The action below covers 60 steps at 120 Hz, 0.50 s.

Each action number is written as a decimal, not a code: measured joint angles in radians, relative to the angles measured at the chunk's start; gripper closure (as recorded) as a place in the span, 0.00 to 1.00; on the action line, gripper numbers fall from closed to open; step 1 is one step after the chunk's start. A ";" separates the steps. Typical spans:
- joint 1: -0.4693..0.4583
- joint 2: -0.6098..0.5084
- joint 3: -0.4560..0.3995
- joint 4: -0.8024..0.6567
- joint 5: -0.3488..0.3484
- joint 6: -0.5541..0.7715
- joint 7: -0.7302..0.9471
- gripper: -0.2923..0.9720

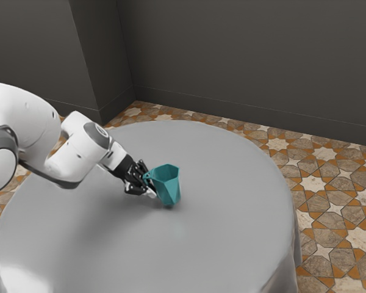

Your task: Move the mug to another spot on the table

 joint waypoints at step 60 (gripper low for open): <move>0.140 -0.016 0.000 0.017 0.041 -0.016 0.031 0.80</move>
